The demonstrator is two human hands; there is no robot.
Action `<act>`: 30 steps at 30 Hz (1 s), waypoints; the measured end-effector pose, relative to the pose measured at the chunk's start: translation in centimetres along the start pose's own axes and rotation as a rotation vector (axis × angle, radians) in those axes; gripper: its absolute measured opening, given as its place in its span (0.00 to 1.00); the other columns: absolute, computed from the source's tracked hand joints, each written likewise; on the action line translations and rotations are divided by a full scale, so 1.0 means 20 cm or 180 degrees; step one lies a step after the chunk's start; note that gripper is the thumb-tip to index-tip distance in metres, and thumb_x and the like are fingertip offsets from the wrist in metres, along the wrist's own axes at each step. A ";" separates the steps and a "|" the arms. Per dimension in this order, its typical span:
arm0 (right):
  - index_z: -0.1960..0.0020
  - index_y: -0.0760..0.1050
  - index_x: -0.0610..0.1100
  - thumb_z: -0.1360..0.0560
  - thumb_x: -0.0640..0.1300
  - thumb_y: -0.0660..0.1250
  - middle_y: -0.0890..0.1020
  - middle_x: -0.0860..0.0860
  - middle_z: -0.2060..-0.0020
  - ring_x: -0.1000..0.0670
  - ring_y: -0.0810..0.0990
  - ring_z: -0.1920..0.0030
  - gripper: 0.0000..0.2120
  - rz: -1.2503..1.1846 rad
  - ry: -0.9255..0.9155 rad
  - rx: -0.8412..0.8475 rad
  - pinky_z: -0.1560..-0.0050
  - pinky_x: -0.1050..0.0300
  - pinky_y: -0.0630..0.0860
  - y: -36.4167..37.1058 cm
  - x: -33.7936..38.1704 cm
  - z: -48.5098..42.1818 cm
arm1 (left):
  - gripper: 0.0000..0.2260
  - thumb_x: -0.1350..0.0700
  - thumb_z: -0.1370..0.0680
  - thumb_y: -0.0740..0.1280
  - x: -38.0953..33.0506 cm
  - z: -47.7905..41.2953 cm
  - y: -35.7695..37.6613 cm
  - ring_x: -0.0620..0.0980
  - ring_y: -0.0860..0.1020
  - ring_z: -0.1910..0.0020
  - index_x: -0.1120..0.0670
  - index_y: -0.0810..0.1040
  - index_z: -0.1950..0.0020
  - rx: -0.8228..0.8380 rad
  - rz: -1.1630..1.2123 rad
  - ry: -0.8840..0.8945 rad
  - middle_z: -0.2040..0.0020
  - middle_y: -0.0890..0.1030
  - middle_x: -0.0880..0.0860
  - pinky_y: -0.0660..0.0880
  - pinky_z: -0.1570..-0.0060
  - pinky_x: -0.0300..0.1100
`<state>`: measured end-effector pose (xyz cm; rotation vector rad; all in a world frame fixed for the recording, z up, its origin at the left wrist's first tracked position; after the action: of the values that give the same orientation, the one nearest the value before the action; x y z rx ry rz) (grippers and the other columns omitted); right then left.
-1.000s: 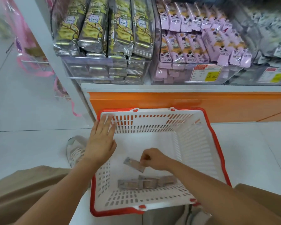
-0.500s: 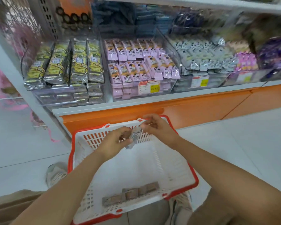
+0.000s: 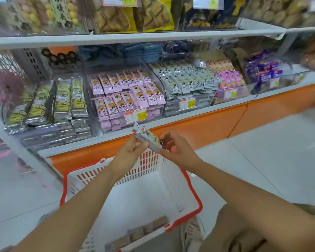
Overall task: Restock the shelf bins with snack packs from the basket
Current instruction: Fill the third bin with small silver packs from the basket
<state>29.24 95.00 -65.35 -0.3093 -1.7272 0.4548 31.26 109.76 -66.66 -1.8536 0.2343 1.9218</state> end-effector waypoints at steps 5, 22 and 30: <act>0.47 0.72 0.45 0.26 0.37 0.72 0.77 0.48 0.56 0.58 0.74 0.59 0.11 -0.0063 -0.0278 -0.0791 0.60 0.66 0.72 -0.37 0.12 -0.09 | 0.16 0.54 0.17 0.61 -0.26 -0.13 -0.08 0.41 0.69 0.35 0.51 0.70 0.29 -0.0732 -0.1272 0.0759 0.34 0.72 0.44 0.66 0.41 0.31; 0.41 0.76 0.44 0.22 0.48 0.68 0.79 0.45 0.52 0.46 0.76 0.56 0.12 0.1832 0.0434 -0.1907 0.57 0.52 0.73 -1.22 -0.02 -0.97 | 0.29 0.39 0.21 0.36 -0.31 -0.65 -0.18 0.49 0.48 0.20 0.45 0.49 0.21 -0.0793 -0.3586 0.0956 0.19 0.54 0.50 0.41 0.23 0.48; 0.44 0.80 0.45 0.25 0.48 0.70 0.83 0.40 0.53 0.39 0.80 0.50 0.11 0.2668 0.0630 -0.1867 0.47 0.46 0.77 -1.22 -0.14 -1.25 | 0.26 0.43 0.17 0.43 -0.30 -0.66 -0.18 0.52 0.56 0.21 0.47 0.59 0.21 -0.0963 -0.3834 0.0993 0.21 0.62 0.51 0.46 0.25 0.48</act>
<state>55.23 75.38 -52.40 -1.4782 -1.4431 0.4749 44.76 106.12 -61.15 -1.7699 -0.9203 0.8470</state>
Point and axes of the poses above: each hand's wrist, its own z-axis away from the middle knuckle, its own y-axis out of the palm, x = y × z, the point moved 8 cm from there along -z, towards the middle knuckle
